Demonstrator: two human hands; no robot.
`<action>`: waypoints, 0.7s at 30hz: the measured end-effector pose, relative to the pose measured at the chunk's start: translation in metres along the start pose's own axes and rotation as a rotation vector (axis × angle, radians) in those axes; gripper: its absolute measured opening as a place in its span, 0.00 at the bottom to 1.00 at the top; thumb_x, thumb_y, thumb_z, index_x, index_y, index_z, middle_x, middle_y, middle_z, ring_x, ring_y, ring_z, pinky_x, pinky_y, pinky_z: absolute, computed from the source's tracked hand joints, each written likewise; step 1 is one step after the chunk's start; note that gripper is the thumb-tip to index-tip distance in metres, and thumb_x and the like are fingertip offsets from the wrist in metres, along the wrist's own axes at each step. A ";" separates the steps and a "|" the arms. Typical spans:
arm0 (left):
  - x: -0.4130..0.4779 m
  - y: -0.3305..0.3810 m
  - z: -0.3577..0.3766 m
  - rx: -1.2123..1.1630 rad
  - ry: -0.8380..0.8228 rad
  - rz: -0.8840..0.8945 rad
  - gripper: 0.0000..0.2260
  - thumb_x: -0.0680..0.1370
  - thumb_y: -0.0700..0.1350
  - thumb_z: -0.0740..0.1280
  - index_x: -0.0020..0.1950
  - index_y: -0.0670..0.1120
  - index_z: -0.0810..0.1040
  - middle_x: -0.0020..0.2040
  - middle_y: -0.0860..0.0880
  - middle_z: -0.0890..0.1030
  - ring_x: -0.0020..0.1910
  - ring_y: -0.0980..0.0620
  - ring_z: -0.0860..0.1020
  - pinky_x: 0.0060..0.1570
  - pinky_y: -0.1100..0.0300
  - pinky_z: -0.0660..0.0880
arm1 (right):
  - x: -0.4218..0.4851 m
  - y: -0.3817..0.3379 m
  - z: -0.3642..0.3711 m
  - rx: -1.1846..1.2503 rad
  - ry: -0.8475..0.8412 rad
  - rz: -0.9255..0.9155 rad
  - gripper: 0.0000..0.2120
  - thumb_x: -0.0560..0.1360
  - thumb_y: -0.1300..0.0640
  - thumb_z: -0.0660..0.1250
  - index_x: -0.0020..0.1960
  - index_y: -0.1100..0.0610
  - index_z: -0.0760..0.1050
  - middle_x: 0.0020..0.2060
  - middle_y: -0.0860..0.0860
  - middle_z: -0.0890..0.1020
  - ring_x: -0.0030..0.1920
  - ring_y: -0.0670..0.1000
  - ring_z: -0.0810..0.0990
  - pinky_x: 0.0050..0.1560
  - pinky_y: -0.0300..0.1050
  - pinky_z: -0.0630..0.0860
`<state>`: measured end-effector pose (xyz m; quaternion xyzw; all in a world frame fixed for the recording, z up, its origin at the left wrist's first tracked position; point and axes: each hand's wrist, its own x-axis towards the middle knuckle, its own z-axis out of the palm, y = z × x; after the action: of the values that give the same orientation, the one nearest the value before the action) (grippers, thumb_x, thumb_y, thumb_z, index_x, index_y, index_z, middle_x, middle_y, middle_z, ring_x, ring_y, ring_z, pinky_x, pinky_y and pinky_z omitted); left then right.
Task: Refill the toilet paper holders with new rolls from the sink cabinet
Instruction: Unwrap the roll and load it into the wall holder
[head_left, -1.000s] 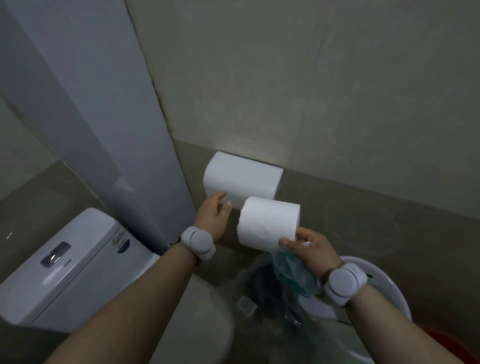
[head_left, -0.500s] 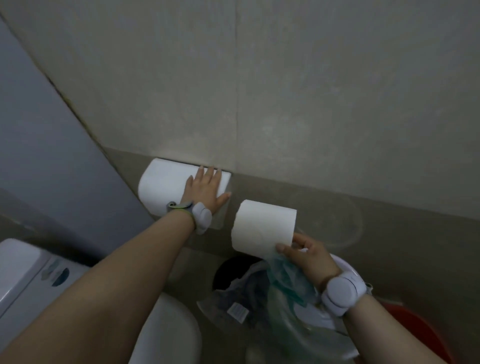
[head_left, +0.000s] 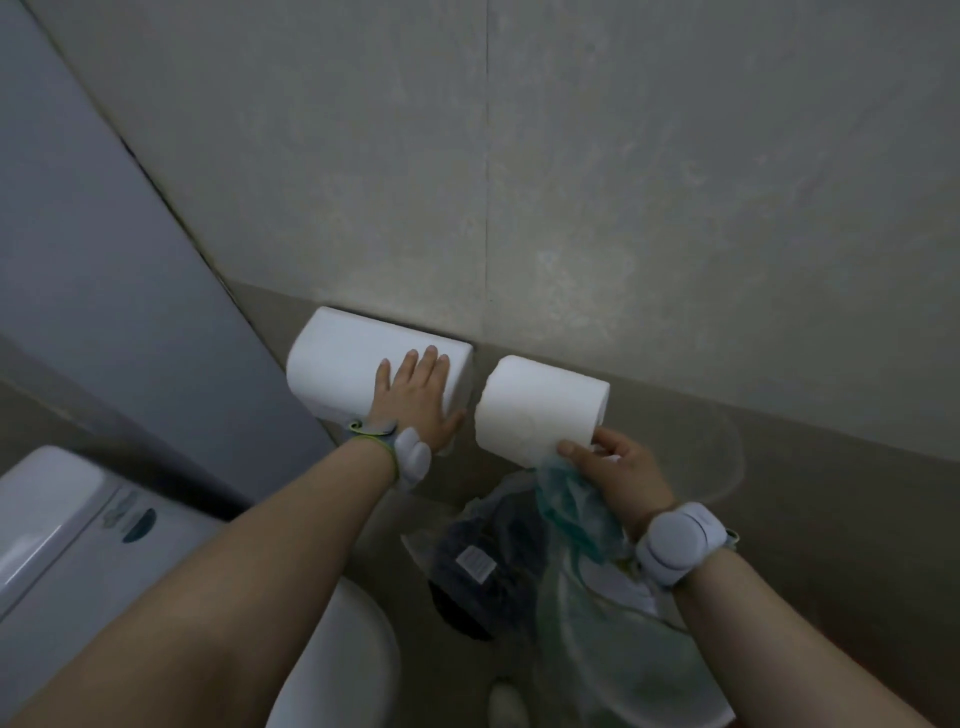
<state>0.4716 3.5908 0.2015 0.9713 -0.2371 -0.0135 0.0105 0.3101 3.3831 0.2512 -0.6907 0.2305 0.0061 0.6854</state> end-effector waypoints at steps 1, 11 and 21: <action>-0.002 0.000 -0.001 0.009 0.013 0.003 0.33 0.77 0.61 0.55 0.76 0.47 0.52 0.78 0.46 0.55 0.76 0.45 0.54 0.72 0.40 0.48 | 0.002 -0.002 0.000 -0.002 0.000 -0.007 0.06 0.70 0.56 0.72 0.45 0.47 0.81 0.39 0.49 0.85 0.40 0.50 0.84 0.42 0.42 0.81; -0.051 0.001 0.004 0.051 0.076 0.004 0.32 0.78 0.53 0.58 0.77 0.45 0.48 0.78 0.44 0.51 0.77 0.42 0.49 0.70 0.41 0.37 | 0.014 -0.016 0.010 -0.035 0.039 -0.055 0.05 0.71 0.57 0.72 0.42 0.47 0.79 0.40 0.49 0.82 0.41 0.48 0.81 0.31 0.30 0.76; -0.080 -0.021 -0.016 -0.001 0.199 -0.068 0.36 0.69 0.52 0.72 0.73 0.45 0.61 0.73 0.41 0.66 0.50 0.42 0.77 0.52 0.49 0.71 | 0.017 -0.020 0.041 -0.101 -0.081 -0.063 0.03 0.71 0.56 0.72 0.43 0.48 0.80 0.38 0.47 0.84 0.35 0.43 0.83 0.32 0.32 0.77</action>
<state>0.4106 3.6462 0.2185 0.9754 -0.2018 0.0824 0.0341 0.3444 3.4155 0.2618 -0.7306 0.1802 0.0239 0.6582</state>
